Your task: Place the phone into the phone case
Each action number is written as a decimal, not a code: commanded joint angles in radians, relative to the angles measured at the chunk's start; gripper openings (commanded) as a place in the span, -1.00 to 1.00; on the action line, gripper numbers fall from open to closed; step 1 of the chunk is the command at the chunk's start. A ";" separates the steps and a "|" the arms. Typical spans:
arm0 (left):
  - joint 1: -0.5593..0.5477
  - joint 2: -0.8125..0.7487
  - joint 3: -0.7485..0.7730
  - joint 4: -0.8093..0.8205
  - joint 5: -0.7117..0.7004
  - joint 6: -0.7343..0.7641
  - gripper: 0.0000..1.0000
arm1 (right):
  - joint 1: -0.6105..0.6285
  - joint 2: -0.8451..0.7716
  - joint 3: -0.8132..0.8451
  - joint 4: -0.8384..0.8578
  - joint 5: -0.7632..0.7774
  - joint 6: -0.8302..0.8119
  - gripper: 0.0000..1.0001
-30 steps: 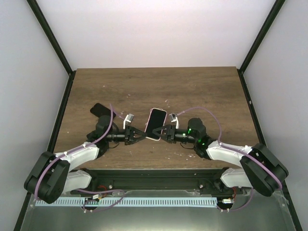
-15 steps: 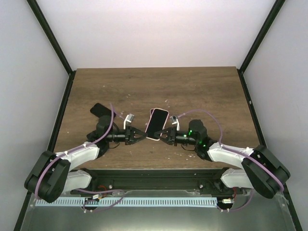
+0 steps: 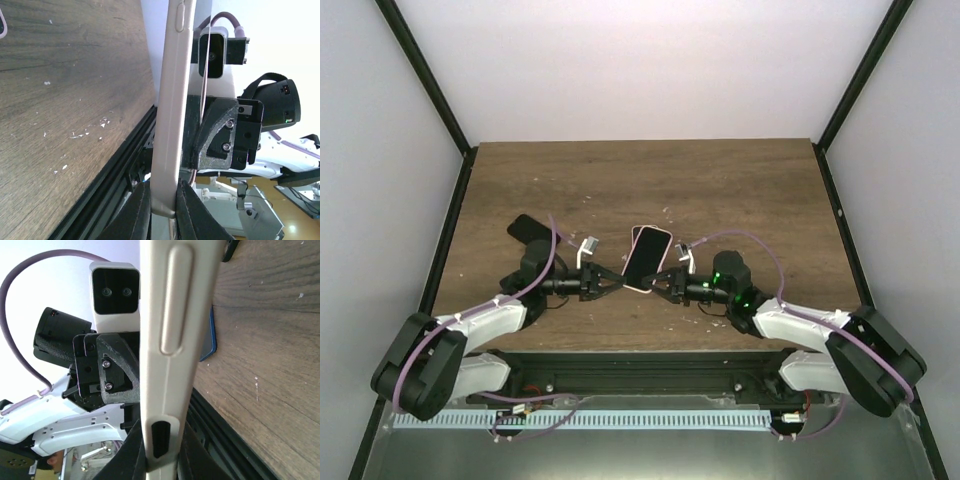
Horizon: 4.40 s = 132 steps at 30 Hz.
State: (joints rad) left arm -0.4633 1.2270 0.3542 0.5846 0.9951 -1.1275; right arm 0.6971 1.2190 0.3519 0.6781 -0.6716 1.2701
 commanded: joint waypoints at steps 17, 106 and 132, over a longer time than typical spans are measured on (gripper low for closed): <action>0.171 -0.081 0.280 -1.025 -0.570 0.409 1.00 | -0.408 0.055 0.306 -0.811 -0.205 -0.680 -0.97; 0.557 0.637 0.707 -0.917 -0.872 0.285 -0.41 | -0.415 0.115 0.396 -0.959 0.008 -0.676 1.00; 0.084 0.382 0.577 -1.195 -0.871 0.435 -1.00 | -0.388 -0.124 0.221 -0.884 0.003 -0.618 1.00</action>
State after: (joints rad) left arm -0.3420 1.6070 0.9791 -0.5785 0.1246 -0.6697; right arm 0.2985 1.1362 0.5968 -0.2401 -0.6792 0.6323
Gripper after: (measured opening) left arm 0.025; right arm 0.999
